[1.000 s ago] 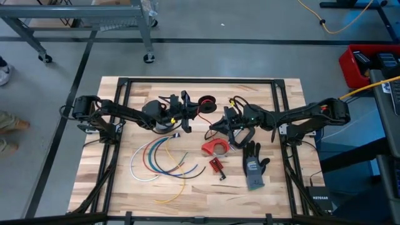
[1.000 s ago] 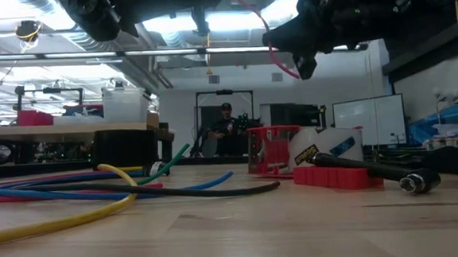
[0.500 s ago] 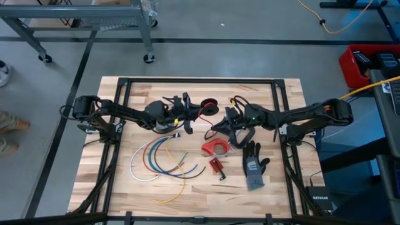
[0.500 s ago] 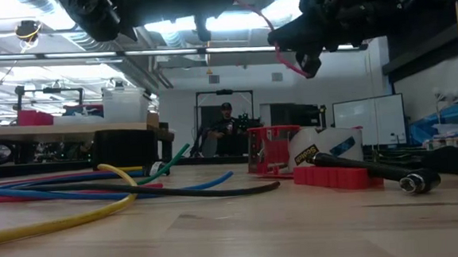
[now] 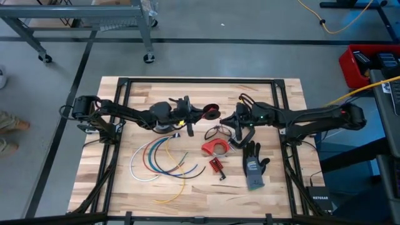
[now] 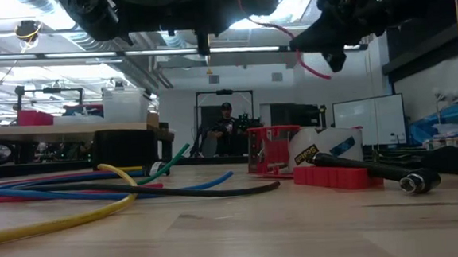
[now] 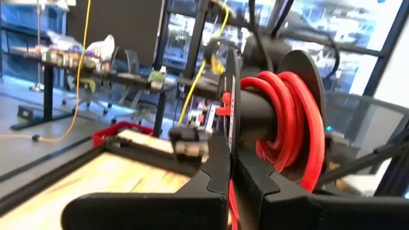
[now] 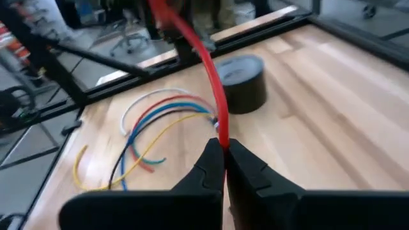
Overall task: Coil cords
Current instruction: Coil the red wire onto the spool
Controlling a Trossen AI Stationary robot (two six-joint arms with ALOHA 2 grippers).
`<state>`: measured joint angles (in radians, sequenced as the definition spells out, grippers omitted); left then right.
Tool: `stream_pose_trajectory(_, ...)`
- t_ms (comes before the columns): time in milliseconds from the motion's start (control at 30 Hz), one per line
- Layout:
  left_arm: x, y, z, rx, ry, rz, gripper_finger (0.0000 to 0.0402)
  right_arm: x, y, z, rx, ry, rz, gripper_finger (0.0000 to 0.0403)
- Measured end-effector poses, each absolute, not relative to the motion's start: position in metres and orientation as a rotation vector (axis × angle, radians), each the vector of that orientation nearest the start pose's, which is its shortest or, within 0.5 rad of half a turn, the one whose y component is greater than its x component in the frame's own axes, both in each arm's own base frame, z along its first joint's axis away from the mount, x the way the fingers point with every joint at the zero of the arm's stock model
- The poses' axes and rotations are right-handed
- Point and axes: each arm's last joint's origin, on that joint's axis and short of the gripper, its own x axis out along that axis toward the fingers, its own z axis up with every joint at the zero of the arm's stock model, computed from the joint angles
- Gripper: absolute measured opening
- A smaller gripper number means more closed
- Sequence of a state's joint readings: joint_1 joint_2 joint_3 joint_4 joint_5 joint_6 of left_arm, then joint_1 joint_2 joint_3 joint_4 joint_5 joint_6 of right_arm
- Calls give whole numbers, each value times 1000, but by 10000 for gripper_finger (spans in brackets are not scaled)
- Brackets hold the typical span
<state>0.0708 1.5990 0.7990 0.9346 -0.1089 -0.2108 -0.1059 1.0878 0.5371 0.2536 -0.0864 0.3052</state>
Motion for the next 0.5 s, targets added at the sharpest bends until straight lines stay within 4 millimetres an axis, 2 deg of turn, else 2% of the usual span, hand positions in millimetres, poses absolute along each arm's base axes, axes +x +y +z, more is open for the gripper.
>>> stream_pose_trajectory(300,336,27,233,-227,-8,181,0,210,-23,255,320,170,-171,3)
stream_pose_trajectory(500,336,27,226,-252,63,191,0,207,-24,261,368,118,-207,3)
